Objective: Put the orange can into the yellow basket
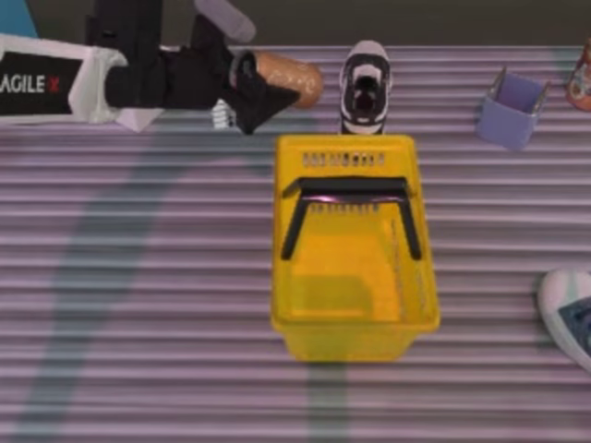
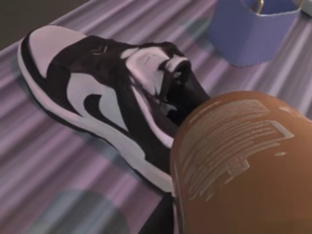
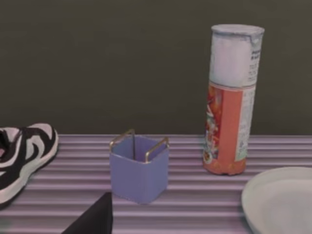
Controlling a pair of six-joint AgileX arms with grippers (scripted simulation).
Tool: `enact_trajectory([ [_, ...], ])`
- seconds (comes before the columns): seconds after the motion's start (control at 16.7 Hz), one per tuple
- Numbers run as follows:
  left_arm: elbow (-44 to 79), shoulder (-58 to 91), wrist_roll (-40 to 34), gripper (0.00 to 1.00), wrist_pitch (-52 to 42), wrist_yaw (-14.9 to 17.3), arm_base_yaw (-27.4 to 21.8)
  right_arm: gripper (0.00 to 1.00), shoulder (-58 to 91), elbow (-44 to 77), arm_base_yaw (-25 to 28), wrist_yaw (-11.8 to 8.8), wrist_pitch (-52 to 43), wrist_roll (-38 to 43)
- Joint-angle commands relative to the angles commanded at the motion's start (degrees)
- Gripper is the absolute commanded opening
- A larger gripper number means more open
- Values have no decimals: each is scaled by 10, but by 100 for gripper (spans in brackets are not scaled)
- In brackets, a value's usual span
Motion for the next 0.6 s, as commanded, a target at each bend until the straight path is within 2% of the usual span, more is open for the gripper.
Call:
enact_trajectory([
  [0.18,-51,-24,-57,0,162,109,-15,100,0,0,0,0,0,0],
  [0.36,-91,-49,-100,0,287,198,-26,100,0,0,0,0,0,0],
  [0.48,-110,-65,-119,0,343,241,-32,100,0,0,0,0,0,0],
  [0.6,-120,-76,-130,0,375,266,-35,100,0,0,0,0,0,0],
])
